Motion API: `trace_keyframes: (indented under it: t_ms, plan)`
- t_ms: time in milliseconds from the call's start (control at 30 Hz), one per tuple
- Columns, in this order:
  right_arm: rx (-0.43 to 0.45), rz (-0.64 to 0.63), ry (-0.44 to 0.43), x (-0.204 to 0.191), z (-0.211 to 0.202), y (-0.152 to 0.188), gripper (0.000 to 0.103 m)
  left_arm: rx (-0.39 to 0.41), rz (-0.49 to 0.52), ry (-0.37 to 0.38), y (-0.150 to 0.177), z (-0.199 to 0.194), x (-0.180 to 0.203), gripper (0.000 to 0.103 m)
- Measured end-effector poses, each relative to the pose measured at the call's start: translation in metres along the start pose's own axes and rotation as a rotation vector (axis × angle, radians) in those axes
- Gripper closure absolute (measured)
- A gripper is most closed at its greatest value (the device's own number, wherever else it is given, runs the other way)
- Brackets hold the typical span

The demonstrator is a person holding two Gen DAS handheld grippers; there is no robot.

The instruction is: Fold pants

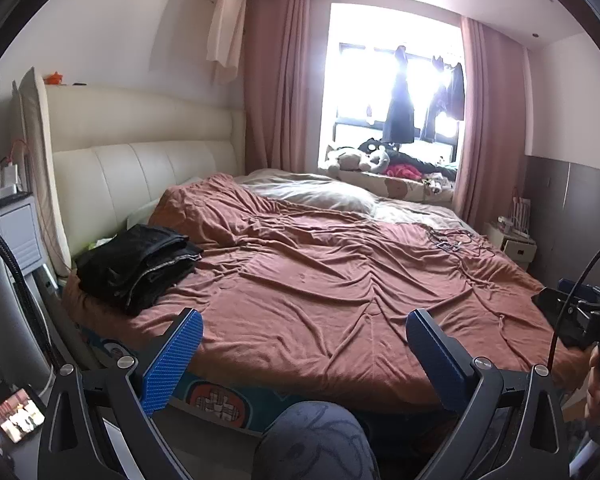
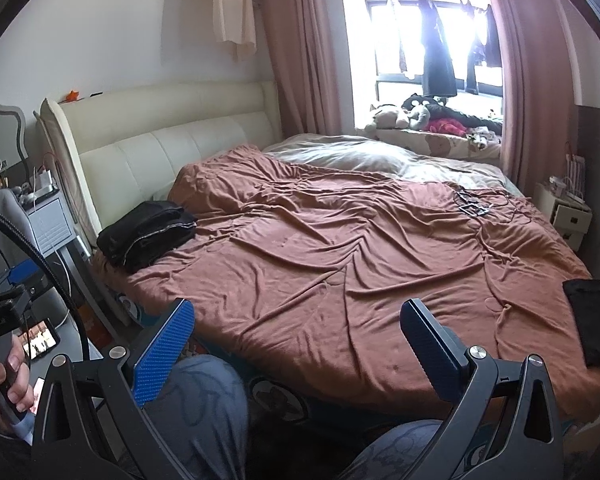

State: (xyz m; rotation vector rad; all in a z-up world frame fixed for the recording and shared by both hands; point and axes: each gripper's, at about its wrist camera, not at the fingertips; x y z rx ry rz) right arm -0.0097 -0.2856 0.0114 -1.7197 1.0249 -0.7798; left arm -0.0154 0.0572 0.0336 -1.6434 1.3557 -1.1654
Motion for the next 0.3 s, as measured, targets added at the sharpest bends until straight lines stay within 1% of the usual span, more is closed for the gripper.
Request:
trace_keyframes:
  t_ms: [300]
  plan:
    - [-0.025,0.033,0.022,0.014,0.020,-0.007,0.000,0.025,0.004,0.015,-0.009,0.020,0.007,0.001]
Point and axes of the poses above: each gripper's, at about its wrist camera, not at the fingertips, and z roughly the way its jaws point, x to its right, y to its underside, and after that the axes turned 7 degrees about -z, right-handed
